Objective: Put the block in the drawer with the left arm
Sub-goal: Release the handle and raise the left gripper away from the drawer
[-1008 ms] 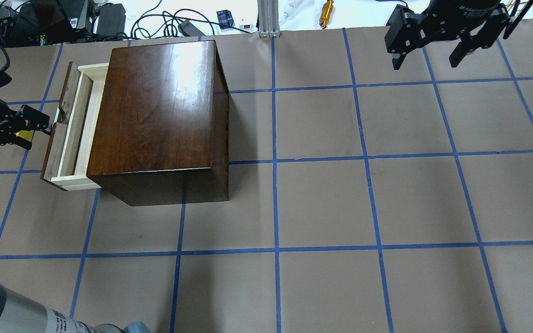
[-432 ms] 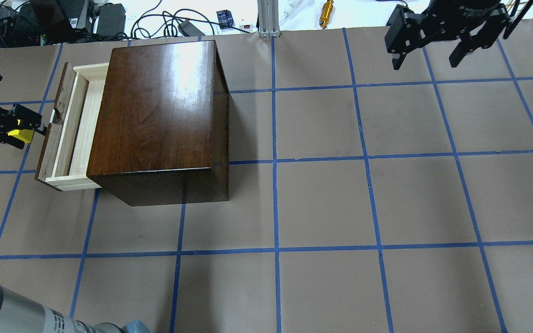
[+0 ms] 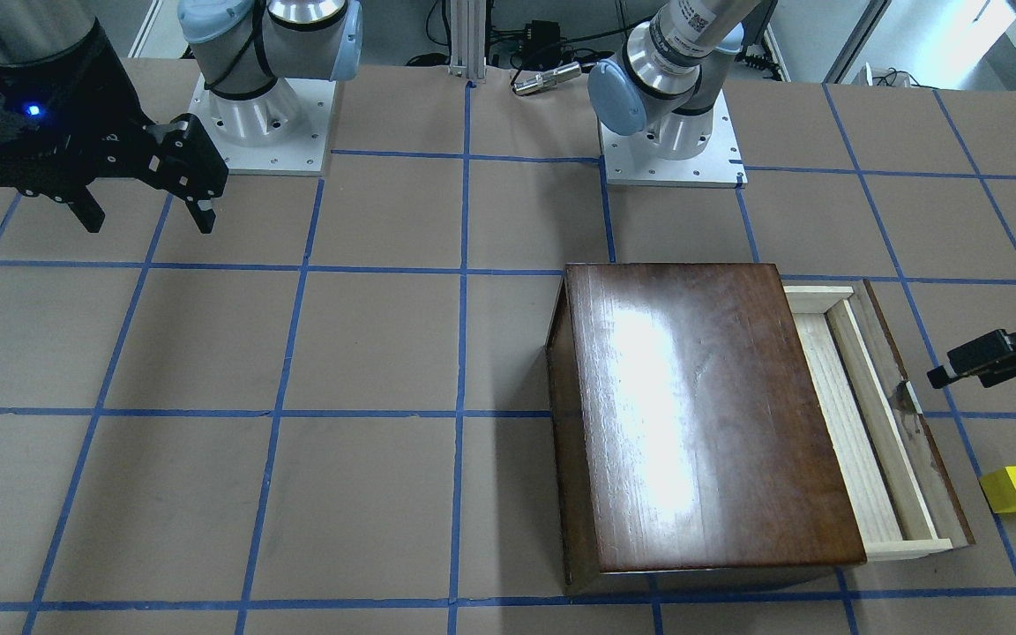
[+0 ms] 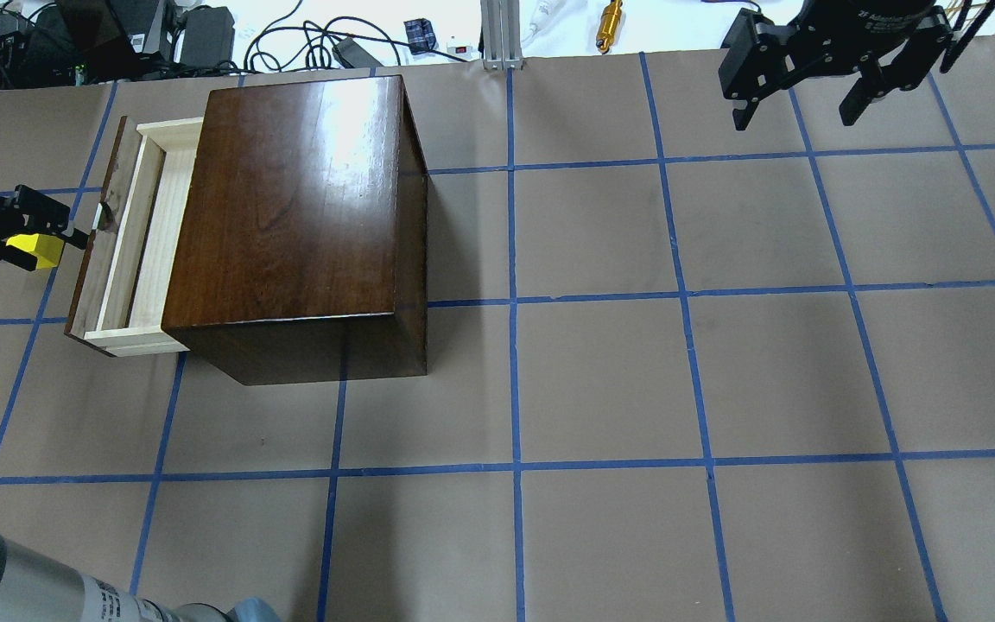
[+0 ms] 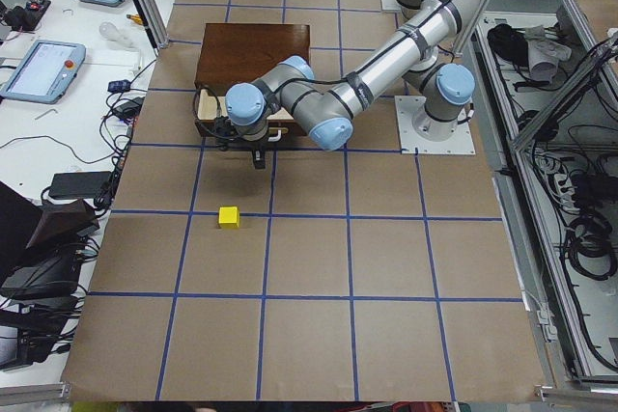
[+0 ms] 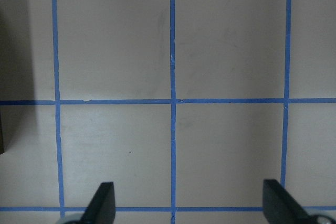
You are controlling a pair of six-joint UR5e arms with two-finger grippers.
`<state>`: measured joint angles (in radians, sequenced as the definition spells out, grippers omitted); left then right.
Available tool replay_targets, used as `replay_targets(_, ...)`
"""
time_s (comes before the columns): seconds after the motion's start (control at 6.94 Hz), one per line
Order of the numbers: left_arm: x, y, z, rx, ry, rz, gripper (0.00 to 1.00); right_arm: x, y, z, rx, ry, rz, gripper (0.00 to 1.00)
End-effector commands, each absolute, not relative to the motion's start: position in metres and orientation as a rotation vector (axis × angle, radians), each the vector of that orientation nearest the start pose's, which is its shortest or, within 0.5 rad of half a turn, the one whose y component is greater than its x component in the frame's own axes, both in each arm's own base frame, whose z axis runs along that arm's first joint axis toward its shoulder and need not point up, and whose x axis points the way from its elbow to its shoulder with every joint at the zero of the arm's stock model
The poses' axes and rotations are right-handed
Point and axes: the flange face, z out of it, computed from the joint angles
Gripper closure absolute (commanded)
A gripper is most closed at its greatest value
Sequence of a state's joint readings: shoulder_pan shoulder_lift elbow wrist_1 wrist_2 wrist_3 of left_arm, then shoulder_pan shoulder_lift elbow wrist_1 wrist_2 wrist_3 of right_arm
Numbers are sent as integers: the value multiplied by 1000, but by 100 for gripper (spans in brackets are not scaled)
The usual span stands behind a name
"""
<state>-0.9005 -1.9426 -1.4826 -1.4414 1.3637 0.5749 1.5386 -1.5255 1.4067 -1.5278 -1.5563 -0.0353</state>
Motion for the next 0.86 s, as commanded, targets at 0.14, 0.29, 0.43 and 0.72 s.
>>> replay_targets(0.14, 289, -585, 368, 384, 3224, 74, 0, 118, -520, 541, -6, 3128, -118, 0)
replay_targets(0.29, 299, -586, 357, 503, 3165, 156, 0, 118, -520, 541, -6, 3127, -118, 0)
replay_targets(0.43, 308, -594, 358, 686, 3107, 140, 0, 118, -519, 542, -6, 3127, -121, 0)
replay_targets(0.72, 331, -622, 348, 1227, 2909, 117, 0, 117, -520, 542, -3, 3127, -121, 0)
